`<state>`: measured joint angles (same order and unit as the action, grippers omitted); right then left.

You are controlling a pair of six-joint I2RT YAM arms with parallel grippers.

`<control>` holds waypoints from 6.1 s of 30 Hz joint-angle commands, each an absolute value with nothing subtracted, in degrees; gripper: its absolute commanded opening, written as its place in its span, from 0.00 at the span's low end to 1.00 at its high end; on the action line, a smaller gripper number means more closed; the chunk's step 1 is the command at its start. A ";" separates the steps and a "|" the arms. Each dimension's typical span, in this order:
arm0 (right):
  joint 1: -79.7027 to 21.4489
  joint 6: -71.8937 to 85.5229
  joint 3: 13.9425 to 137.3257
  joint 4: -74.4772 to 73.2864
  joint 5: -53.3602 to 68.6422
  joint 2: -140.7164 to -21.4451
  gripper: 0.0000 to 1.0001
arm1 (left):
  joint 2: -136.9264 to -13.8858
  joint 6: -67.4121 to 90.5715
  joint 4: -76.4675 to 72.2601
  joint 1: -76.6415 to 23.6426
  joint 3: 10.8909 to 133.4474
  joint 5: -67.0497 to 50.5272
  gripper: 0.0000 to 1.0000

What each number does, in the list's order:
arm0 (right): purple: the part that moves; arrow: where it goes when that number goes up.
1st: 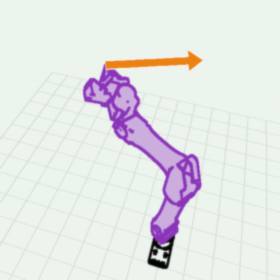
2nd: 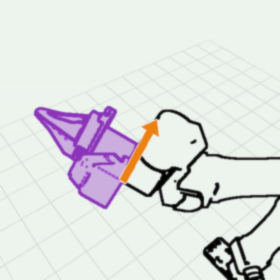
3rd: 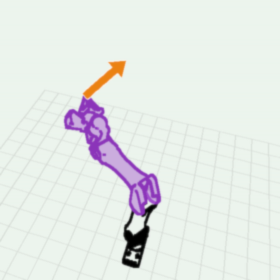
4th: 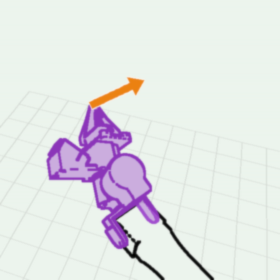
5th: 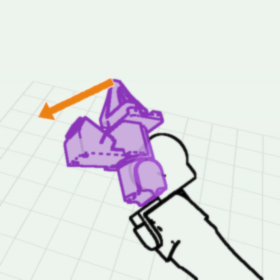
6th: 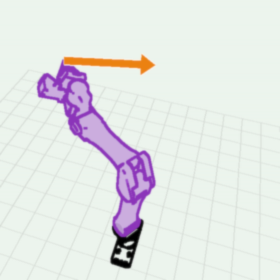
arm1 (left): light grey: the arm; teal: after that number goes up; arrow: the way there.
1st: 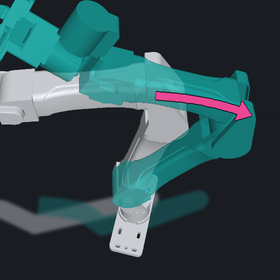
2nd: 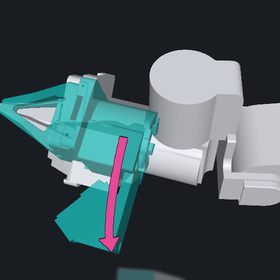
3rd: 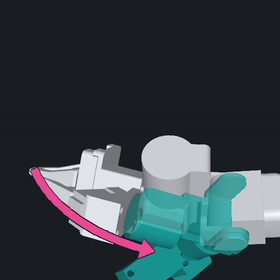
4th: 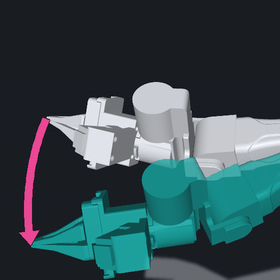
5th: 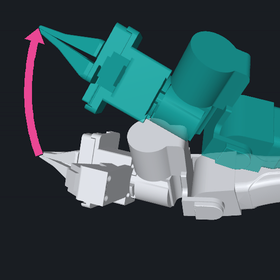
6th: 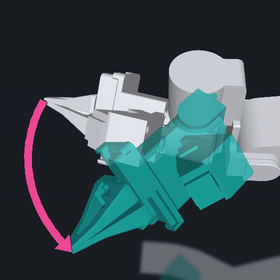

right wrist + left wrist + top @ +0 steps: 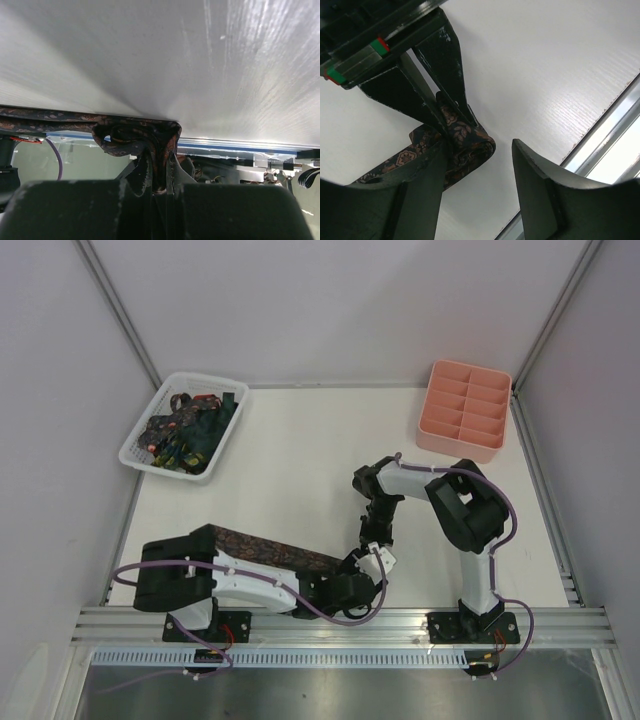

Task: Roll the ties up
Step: Roll the tie

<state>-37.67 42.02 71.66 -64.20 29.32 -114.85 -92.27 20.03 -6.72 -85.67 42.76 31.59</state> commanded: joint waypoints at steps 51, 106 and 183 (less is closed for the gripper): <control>-34.02 39.30 83.56 -65.30 25.24 -110.13 0.76 | -79.46 40.50 -5.71 -85.52 35.42 36.92 0.00; -42.80 32.61 55.99 -16.44 48.86 -96.33 0.68 | -43.16 77.44 8.45 -87.36 14.86 43.42 0.00; -50.01 38.67 40.78 38.59 71.89 -99.58 0.34 | -22.06 74.00 9.93 -87.36 8.79 41.05 0.00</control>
